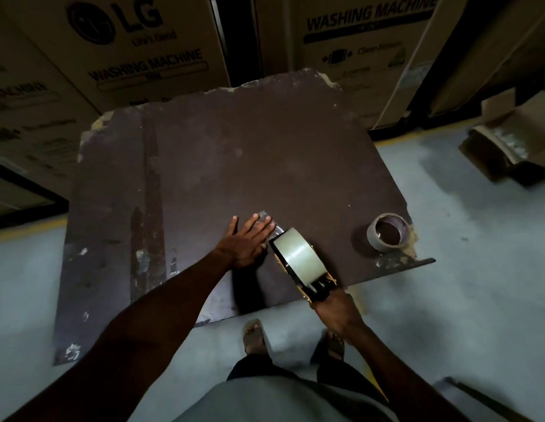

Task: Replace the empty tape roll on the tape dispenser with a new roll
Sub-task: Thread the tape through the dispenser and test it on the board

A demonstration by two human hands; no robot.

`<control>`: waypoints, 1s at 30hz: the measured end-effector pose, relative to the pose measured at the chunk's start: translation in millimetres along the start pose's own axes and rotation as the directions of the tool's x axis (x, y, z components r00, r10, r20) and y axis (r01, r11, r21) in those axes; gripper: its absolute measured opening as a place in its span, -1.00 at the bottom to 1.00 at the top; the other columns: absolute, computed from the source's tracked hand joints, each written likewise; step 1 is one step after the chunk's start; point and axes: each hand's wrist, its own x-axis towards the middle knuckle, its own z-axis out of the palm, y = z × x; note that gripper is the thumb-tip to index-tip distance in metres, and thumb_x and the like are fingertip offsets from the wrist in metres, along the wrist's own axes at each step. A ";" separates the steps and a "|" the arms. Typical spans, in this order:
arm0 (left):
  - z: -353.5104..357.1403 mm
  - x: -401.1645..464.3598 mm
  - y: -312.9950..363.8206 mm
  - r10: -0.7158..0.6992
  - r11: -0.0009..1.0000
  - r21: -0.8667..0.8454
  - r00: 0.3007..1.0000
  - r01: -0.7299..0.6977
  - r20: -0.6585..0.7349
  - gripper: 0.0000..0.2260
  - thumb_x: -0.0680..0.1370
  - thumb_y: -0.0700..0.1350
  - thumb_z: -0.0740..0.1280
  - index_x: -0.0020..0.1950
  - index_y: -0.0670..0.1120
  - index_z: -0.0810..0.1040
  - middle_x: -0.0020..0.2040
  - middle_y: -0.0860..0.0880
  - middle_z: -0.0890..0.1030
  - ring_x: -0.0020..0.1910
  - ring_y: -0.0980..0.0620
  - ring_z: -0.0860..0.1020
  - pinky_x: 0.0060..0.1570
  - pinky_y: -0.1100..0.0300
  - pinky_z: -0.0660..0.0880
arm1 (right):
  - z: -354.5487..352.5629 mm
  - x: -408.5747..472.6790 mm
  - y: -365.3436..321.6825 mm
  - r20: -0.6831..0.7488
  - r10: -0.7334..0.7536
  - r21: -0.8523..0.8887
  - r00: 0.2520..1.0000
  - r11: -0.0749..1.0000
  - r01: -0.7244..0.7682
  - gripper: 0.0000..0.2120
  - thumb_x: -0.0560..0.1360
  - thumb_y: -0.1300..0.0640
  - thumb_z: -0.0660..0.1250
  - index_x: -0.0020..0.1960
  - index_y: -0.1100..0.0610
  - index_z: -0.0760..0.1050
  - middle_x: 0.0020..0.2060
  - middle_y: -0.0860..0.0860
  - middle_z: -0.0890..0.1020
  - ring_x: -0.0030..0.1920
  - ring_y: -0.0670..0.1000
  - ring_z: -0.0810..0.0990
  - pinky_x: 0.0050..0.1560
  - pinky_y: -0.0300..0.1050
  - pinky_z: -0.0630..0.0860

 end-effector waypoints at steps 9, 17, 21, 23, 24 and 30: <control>0.9 -4.6 44.8 0.214 0.972 0.090 0.977 -0.215 0.026 -0.01 0.38 0.54 0.02 0.61 -0.09 0.05 0.62 -0.16 0.01 0.60 -0.18 -0.06 0.47 -0.36 -0.19 | -0.1 -5.8 6.4 -0.005 0.034 0.002 0.999 0.999 -0.034 -0.38 0.23 -0.21 0.29 0.21 0.05 0.57 0.19 0.17 0.64 0.17 0.25 0.59 0.10 -0.04 0.50; 2.5 -10.6 70.1 0.116 0.985 0.125 0.992 -0.121 0.044 0.28 0.15 0.67 0.11 0.61 -0.14 -0.10 0.61 -0.19 -0.16 0.59 -0.16 -0.16 0.42 -0.31 -0.35 | -4.7 -11.7 32.5 0.001 0.007 0.017 1.000 1.000 -0.007 -0.54 0.42 -0.12 0.39 0.23 0.10 0.56 0.20 0.18 0.63 0.20 0.24 0.58 0.13 -0.06 0.50; 0.4 -14.2 85.8 0.048 0.987 0.150 0.995 -0.061 0.085 0.35 0.12 0.68 0.13 0.59 -0.19 -0.21 0.53 -0.14 -0.34 0.58 -0.13 -0.25 0.46 -0.35 -0.25 | -5.9 -16.7 50.0 0.027 0.014 0.027 1.000 1.000 -0.015 -0.48 0.34 -0.16 0.38 0.19 0.12 0.56 0.14 0.18 0.66 0.14 0.25 0.61 0.11 -0.02 0.54; 3.2 -14.8 88.5 0.064 0.987 0.144 0.995 -0.074 0.075 0.33 0.13 0.67 0.12 0.60 -0.18 -0.16 0.56 -0.17 -0.29 0.59 -0.16 -0.21 0.47 -0.34 -0.27 | -6.7 -18.9 53.3 0.026 0.003 0.038 1.000 0.999 -0.004 -0.47 0.31 -0.18 0.36 0.16 0.12 0.58 0.12 0.19 0.67 0.11 0.25 0.61 0.11 0.00 0.55; 4.3 -15.1 90.9 0.070 0.984 0.158 0.996 -0.079 0.063 0.28 0.18 0.65 0.14 0.60 -0.18 -0.12 0.59 -0.20 -0.22 0.59 -0.19 -0.17 0.47 -0.33 -0.26 | -6.2 -19.6 56.2 0.024 -0.003 0.043 1.000 0.999 0.002 -0.46 0.30 -0.19 0.37 0.16 0.11 0.58 0.11 0.18 0.67 0.11 0.25 0.62 0.10 0.00 0.56; 11.1 -26.9 116.6 0.213 0.940 0.262 0.975 -0.220 0.057 -0.24 0.44 0.31 0.08 0.50 -0.13 0.35 0.54 -0.31 0.23 0.53 -0.28 0.22 0.44 -0.35 0.03 | -5.0 -26.1 80.4 0.030 0.026 0.045 0.999 0.999 -0.027 -0.30 0.19 -0.36 0.31 0.16 0.08 0.57 0.07 0.14 0.67 0.06 0.20 0.63 0.05 -0.04 0.55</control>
